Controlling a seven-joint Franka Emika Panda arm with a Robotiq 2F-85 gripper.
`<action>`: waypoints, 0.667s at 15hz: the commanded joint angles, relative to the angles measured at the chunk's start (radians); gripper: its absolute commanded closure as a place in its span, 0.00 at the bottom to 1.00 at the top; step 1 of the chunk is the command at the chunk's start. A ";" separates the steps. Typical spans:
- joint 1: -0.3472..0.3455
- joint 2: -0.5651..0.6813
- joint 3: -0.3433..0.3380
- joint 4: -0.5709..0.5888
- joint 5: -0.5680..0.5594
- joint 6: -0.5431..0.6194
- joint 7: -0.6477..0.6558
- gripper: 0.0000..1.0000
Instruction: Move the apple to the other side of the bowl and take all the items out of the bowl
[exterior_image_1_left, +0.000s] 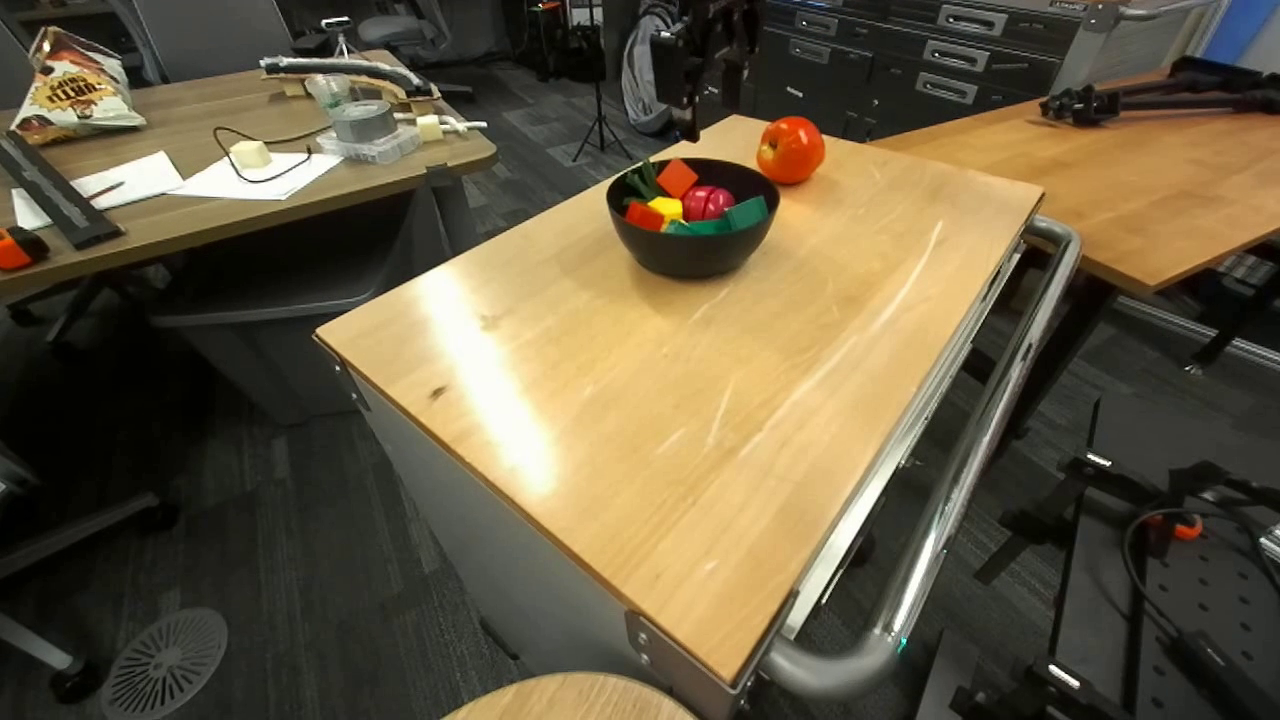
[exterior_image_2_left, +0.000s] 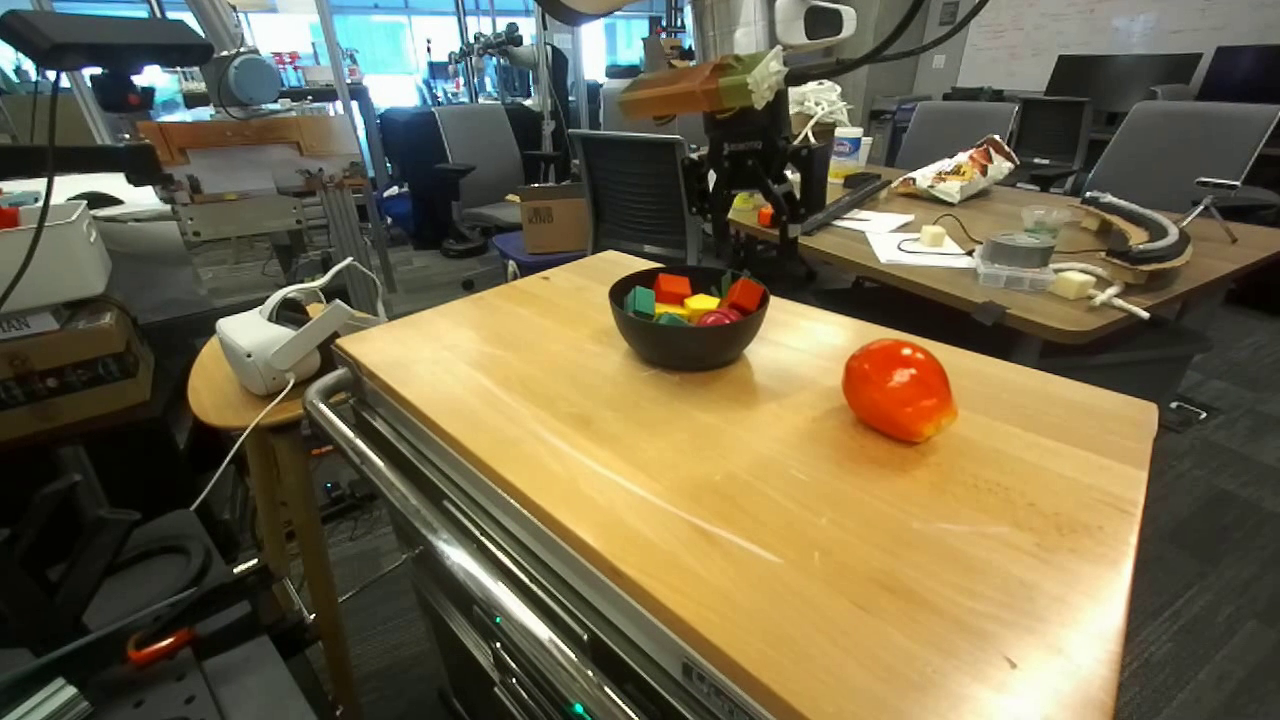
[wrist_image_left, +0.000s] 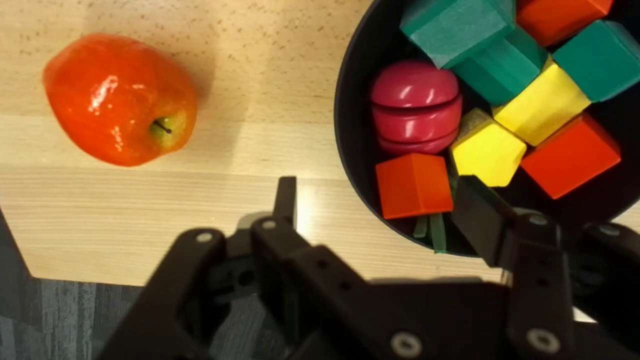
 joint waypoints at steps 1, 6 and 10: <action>0.005 0.027 0.008 0.042 -0.001 -0.032 -0.005 0.00; 0.004 0.053 0.024 0.053 0.053 -0.022 0.032 0.00; 0.006 0.078 0.024 0.071 0.097 -0.014 0.085 0.00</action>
